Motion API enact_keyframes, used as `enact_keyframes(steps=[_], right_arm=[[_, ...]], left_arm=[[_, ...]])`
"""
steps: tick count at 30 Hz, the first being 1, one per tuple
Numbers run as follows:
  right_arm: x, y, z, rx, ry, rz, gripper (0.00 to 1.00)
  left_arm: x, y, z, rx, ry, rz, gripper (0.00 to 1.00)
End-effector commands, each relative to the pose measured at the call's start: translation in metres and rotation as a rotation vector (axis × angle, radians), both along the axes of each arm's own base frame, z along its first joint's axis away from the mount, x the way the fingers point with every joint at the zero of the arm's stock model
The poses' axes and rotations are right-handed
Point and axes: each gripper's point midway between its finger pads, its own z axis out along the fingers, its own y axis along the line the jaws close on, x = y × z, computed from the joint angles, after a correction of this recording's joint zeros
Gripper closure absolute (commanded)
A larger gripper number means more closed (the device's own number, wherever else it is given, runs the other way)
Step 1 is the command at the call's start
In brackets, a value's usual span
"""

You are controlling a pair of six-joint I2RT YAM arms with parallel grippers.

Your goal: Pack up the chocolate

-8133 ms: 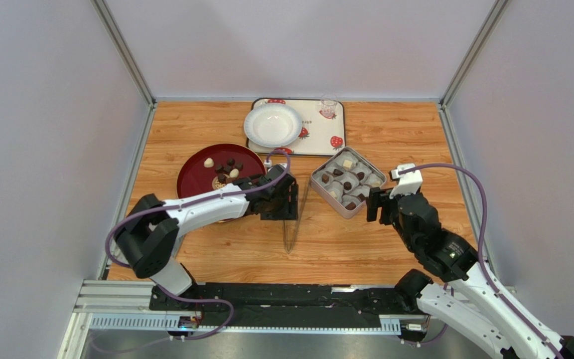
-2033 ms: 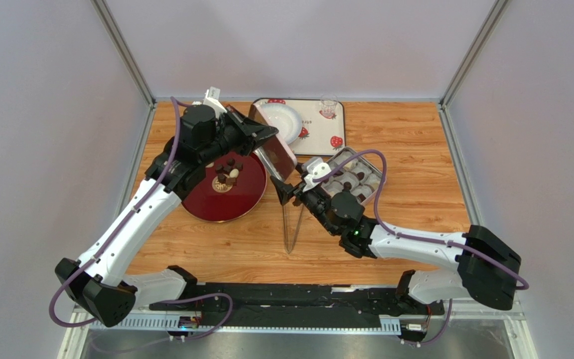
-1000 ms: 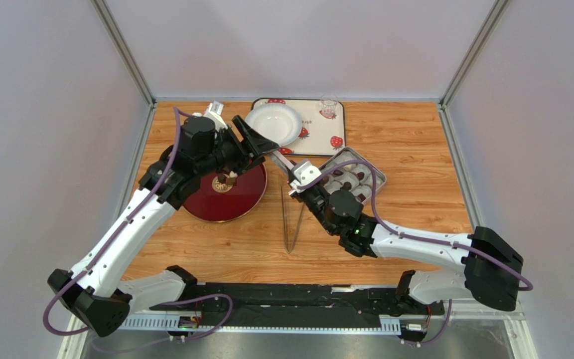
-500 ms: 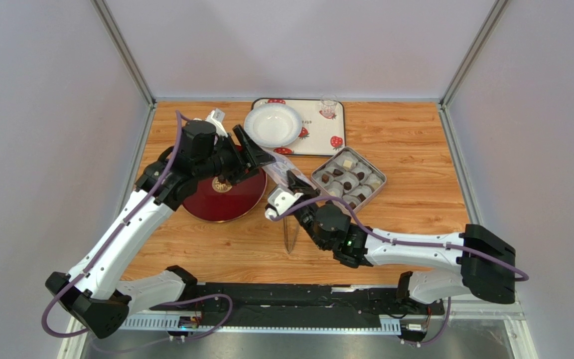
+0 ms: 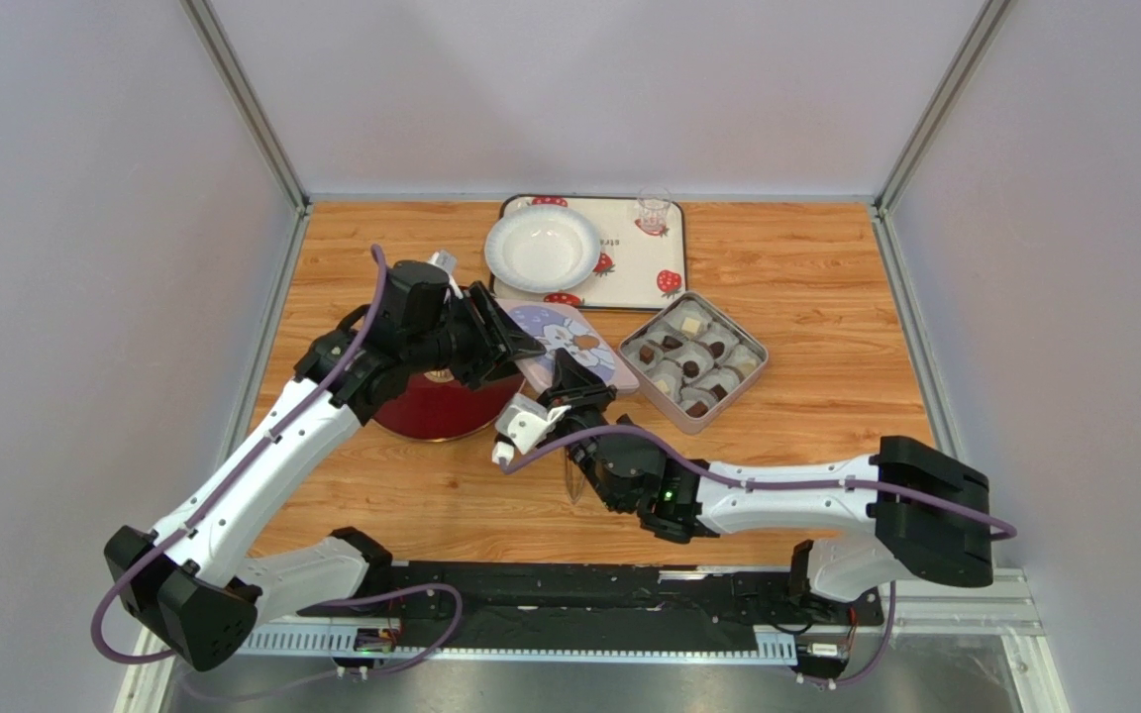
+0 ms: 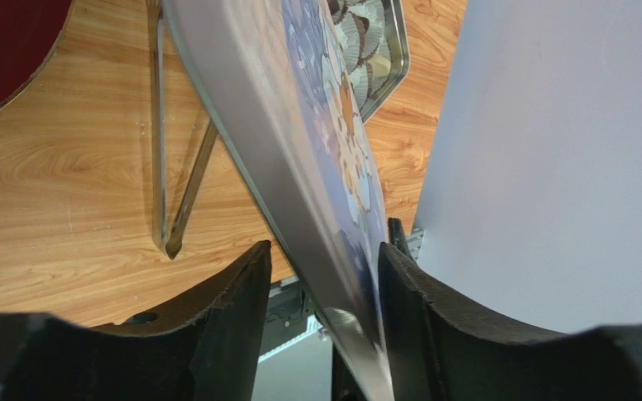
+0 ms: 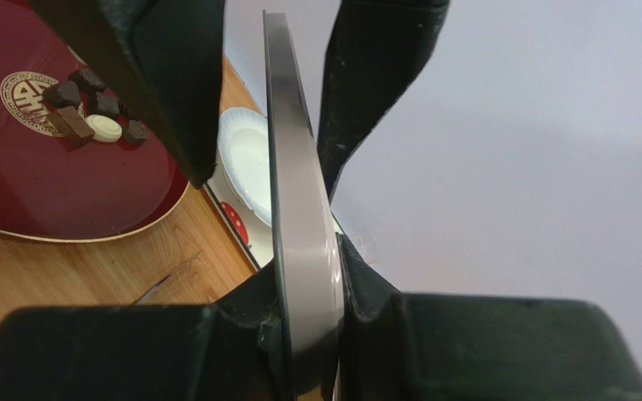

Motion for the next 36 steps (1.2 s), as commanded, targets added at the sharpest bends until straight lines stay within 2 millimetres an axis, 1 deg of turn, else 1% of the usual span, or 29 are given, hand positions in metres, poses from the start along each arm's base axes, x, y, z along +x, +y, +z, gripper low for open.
enact_keyframes(steps=[1,5,6,7,9,10,12,13,14,15,16,17,18,19,20,21,22,24,26,27,28,29,30,31,32,33,34,35,36], right_arm=[[-0.004,0.008,0.034,0.066,-0.082,-0.014,1.0],[-0.007,0.01,0.031,0.061,-0.082,-0.015,0.97],[-0.007,0.011,0.03,0.062,-0.08,-0.013,0.95],[-0.006,0.011,0.03,0.069,-0.076,-0.015,0.9],[-0.008,0.011,0.028,0.064,-0.067,-0.009,0.84],[-0.008,0.011,0.028,0.066,-0.063,-0.003,0.78],[-0.009,0.012,0.025,0.061,-0.042,0.004,0.73],[-0.01,0.012,0.025,0.065,-0.034,0.009,0.66],[-0.011,0.012,0.027,0.085,-0.021,0.012,0.63],[-0.012,0.011,0.024,0.075,-0.006,0.017,0.6],[-0.012,0.011,0.022,0.076,0.006,0.02,0.55],[-0.014,0.01,0.024,0.097,0.027,0.03,0.52],[-0.015,0.01,0.018,0.07,0.047,0.031,0.49],[-0.016,0.009,0.016,0.068,0.06,0.033,0.44],[-0.017,0.006,0.018,0.078,0.074,0.037,0.41],[-0.019,0.005,0.009,0.058,0.111,0.041,0.39],[-0.02,0.003,0.009,0.066,0.133,0.042,0.35],[-0.026,-0.003,0.002,0.075,0.21,0.053,0.31],[-0.031,-0.006,0.002,0.088,0.267,0.074,0.26],[-0.035,-0.014,-0.008,0.054,0.315,0.071,0.24],[-0.039,-0.018,-0.004,0.103,0.363,0.077,0.22],[-0.042,-0.027,-0.014,0.066,0.415,0.073,0.2],[-0.044,-0.032,-0.016,0.068,0.446,0.071,0.19],[-0.047,-0.038,-0.013,0.124,0.492,0.066,0.18],[-0.047,-0.048,-0.022,0.096,0.535,0.052,0.18],[-0.048,-0.053,-0.026,0.101,0.567,0.048,0.16],[-0.051,-0.06,-0.024,0.155,0.616,0.039,0.16],[-0.049,-0.071,-0.034,0.14,0.671,0.02,0.16],[-0.049,-0.076,-0.038,0.159,0.708,0.007,0.15]], left_arm=[[0.005,-0.01,0.02,-0.06,-0.047,-0.016,0.47],[0.006,-0.013,0.026,-0.069,-0.06,-0.031,0.55],[0.006,-0.012,0.026,-0.069,-0.061,-0.026,0.62],[0.005,-0.012,0.028,-0.072,-0.07,-0.027,0.64],[0.006,-0.008,0.026,-0.062,-0.078,-0.014,0.7],[0.006,-0.008,0.026,-0.061,-0.084,-0.012,0.75],[0.006,-0.006,0.021,-0.062,-0.085,-0.005,0.82],[0.007,-0.007,0.024,-0.08,-0.102,-0.001,0.85],[0.007,-0.007,0.024,-0.087,-0.109,0.002,0.88],[0.008,-0.007,0.019,-0.084,-0.106,0.005,0.93],[0.01,-0.007,0.023,-0.1,-0.125,0.012,0.94],[0.012,-0.007,0.023,-0.104,-0.134,0.016,0.94],[0.013,-0.007,0.021,-0.106,-0.138,0.019,0.95],[0.017,-0.007,0.024,-0.113,-0.156,0.022,0.96],[0.019,-0.007,0.024,-0.112,-0.161,0.025,0.97],[0.021,-0.007,0.024,-0.11,-0.169,0.026,0.98],[0.026,-0.006,0.024,-0.106,-0.185,0.029,0.98],[0.031,-0.006,0.023,-0.104,-0.196,0.024,0.99],[0.04,-0.004,0.022,-0.091,-0.223,0.023,0.99],[0.043,-0.003,0.023,-0.085,-0.234,0.024,0.99],[0.049,0.0,0.022,-0.065,-0.262,0.023,0.99],[0.053,0.002,0.021,-0.05,-0.276,0.025,0.99],[0.056,0.005,0.018,-0.022,-0.296,0.017,1.0],[0.06,0.008,0.019,-0.009,-0.313,0.023,1.0],[0.062,0.011,0.018,0.001,-0.323,0.02,1.0],[0.064,0.013,0.017,0.018,-0.339,0.012,1.0],[0.068,0.018,0.017,0.025,-0.348,0.019,1.0],[0.069,0.021,0.015,0.033,-0.352,0.022,1.0],[0.07,0.024,0.018,0.035,-0.382,0.017,1.0]])
